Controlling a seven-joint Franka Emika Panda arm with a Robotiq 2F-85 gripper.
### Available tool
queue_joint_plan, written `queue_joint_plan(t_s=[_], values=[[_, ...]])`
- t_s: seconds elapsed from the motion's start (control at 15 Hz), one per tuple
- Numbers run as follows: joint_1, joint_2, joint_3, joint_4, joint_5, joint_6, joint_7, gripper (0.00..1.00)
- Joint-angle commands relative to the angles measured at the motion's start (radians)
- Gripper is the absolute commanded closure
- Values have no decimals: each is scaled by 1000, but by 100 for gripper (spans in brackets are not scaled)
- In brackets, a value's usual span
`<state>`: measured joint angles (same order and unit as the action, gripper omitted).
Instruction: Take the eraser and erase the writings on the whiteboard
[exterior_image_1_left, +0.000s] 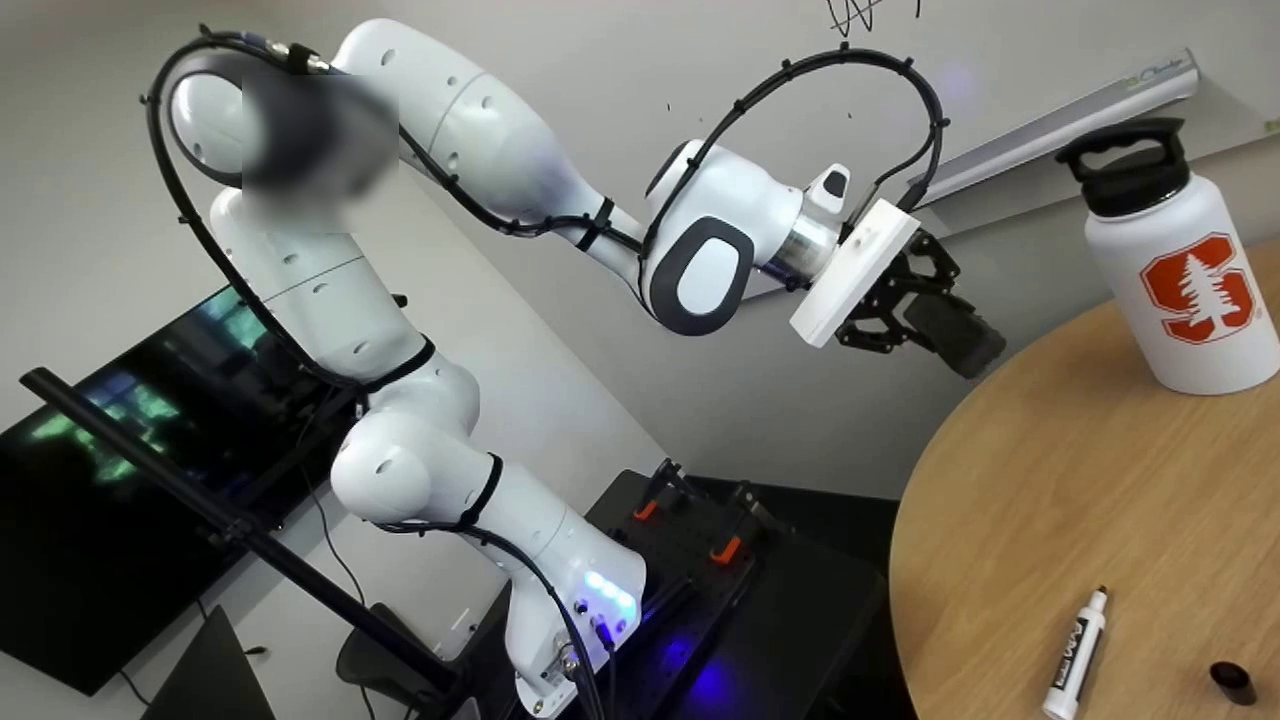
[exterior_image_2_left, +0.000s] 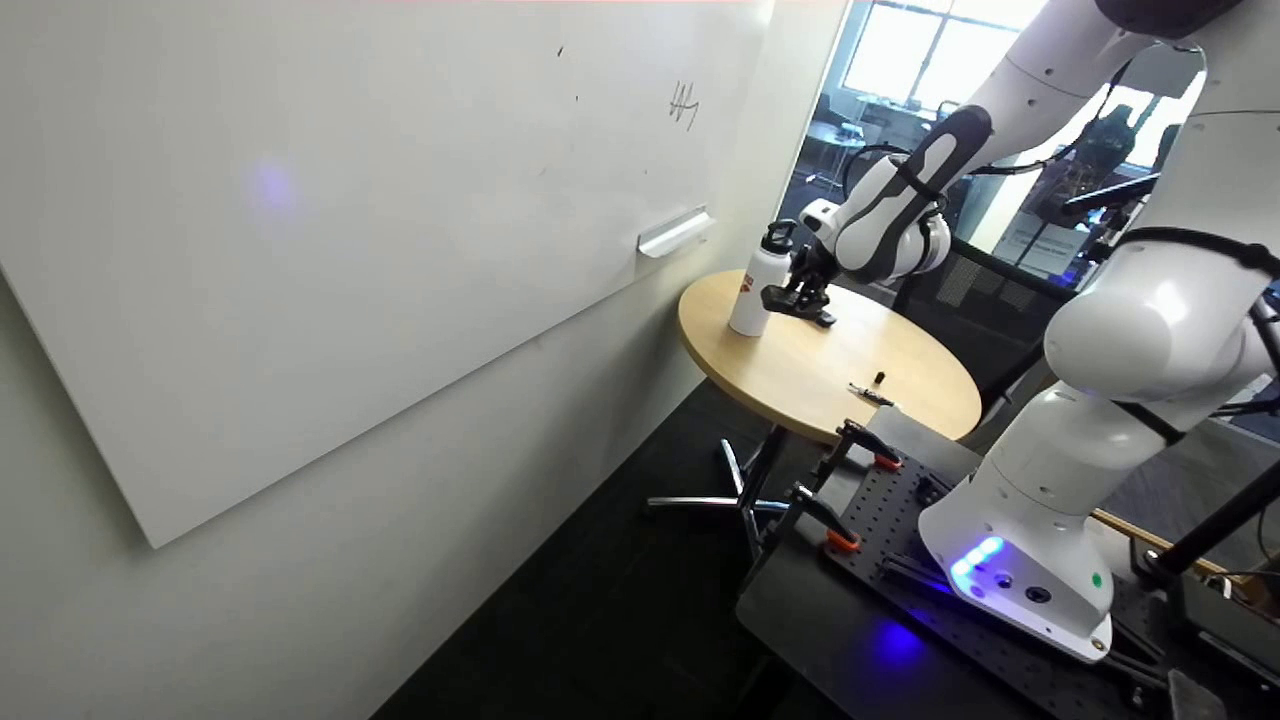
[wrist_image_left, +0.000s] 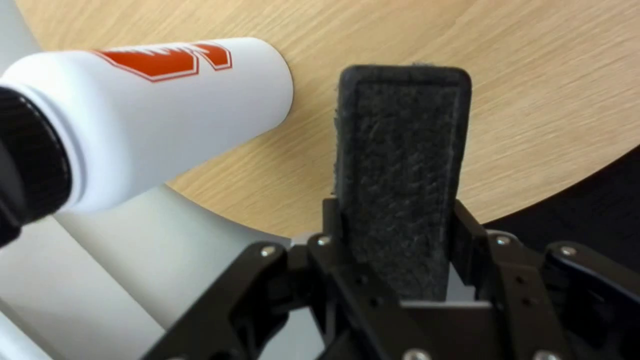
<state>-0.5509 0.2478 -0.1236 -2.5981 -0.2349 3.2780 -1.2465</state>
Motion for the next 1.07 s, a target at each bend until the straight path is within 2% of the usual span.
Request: queue_joint_plan(t_s=[0.0, 0.07, 0.2, 0.27, 0.47, 0.53, 0.67, 0.73, 0.8, 1.0], values=[[26, -3, -44, -3, -8, 0, 0, 48], [42, -3, -72, -4, -16, 0, 0, 48], [50, -3, -87, -4, -17, 0, 0, 48], [50, -3, -88, -4, -17, 0, 0, 73], [-77, -45, 81, -38, -24, 75, 36, 73], [-153, -66, 173, -49, -47, 119, 65, 73], [-257, -90, 291, -52, -135, 196, 133, 73], [-303, -93, 334, -47, -198, 242, 175, 73], [-395, -154, 435, -4, -307, 181, 261, 73], [-530, -165, 576, 85, -576, 193, 392, 73]])
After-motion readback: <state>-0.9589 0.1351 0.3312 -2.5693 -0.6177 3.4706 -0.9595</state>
